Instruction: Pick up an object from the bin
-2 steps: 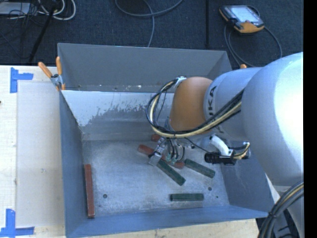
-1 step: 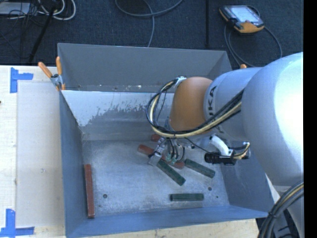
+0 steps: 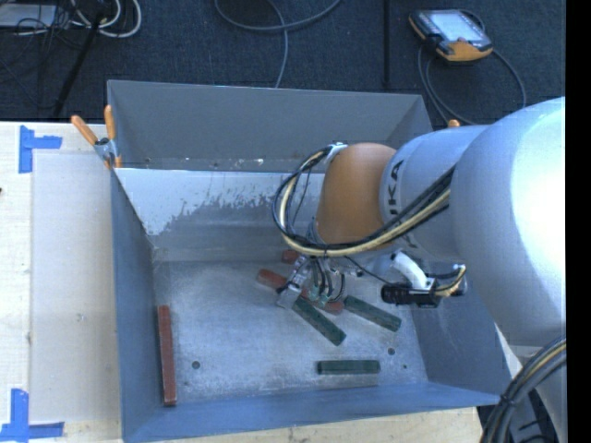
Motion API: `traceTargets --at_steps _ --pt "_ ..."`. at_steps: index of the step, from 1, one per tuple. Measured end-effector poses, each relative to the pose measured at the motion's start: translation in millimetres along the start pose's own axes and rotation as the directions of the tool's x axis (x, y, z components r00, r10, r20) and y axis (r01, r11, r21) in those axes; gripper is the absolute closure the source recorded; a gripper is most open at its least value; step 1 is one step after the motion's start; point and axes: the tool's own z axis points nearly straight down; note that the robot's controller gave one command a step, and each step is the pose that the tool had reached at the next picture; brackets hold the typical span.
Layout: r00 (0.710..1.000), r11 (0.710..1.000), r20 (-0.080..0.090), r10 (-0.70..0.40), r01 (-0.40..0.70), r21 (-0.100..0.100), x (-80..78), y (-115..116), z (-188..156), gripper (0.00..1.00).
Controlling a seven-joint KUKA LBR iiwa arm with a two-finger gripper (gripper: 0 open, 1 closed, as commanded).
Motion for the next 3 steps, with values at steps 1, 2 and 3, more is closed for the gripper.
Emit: traceTargets --at_steps 1,2,3 --pt "1.000 1.000 -0.015 0.013 -0.013 0.007 -9.6 -12.9 -26.5 1.00" --pt "0.998 0.998 -0.011 0.055 -0.055 0.007 -19.6 -0.4 -62.0 1.00" --pt "1.000 1.000 -0.012 -0.011 0.012 0.007 -16.4 8.1 -161.0 1.00"
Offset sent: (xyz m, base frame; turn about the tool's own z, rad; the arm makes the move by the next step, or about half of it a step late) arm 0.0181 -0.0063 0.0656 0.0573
